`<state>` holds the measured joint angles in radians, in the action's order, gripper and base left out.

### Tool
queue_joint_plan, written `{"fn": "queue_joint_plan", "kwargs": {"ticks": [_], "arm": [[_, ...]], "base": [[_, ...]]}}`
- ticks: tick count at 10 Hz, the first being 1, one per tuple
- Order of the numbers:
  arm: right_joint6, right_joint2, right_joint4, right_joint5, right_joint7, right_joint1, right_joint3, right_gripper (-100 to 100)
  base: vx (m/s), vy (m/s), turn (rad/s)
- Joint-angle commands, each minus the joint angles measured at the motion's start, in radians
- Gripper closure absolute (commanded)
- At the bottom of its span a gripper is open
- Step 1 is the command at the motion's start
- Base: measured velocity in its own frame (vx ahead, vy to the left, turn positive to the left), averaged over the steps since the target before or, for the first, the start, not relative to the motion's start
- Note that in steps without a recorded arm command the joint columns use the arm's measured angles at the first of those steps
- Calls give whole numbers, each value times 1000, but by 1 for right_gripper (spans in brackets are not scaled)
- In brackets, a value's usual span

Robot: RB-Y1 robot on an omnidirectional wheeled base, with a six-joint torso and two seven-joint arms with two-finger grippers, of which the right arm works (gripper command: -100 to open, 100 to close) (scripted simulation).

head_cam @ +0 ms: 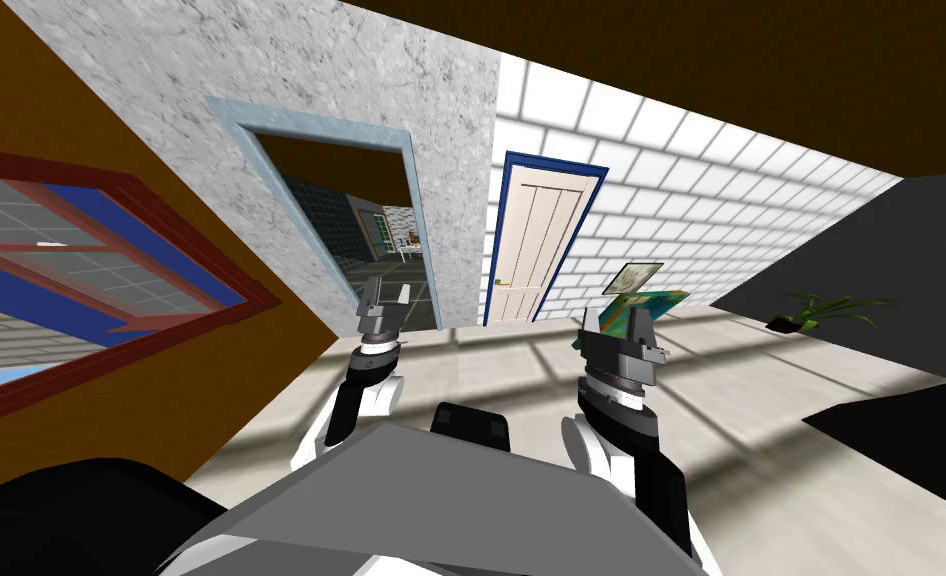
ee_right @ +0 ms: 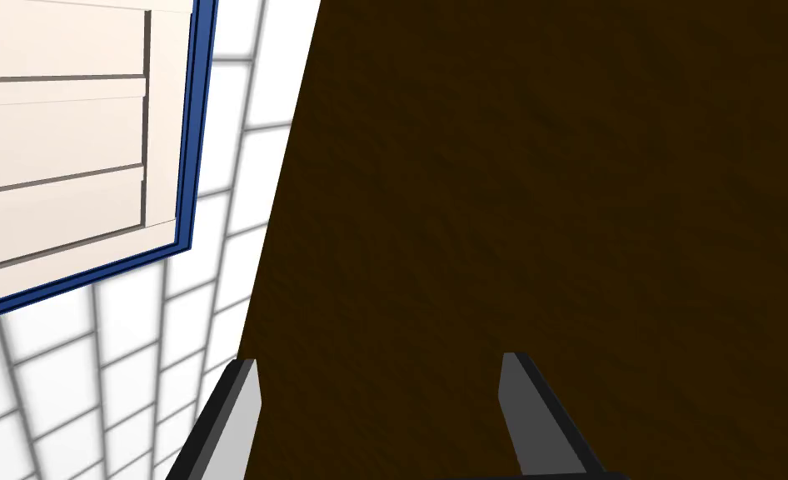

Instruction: Pull the door open

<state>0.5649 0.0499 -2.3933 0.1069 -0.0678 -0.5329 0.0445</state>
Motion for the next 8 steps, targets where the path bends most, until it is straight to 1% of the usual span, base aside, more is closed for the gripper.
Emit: {"fn": "queue_joint_plan", "kwargs": {"ticks": [1,8], "arm": [[4,4,30,1,2,12,-4,-100],[26,20,179,3,10,68,-26,-100]], "base": [[21,-22,69],[83,-23,67]]}}
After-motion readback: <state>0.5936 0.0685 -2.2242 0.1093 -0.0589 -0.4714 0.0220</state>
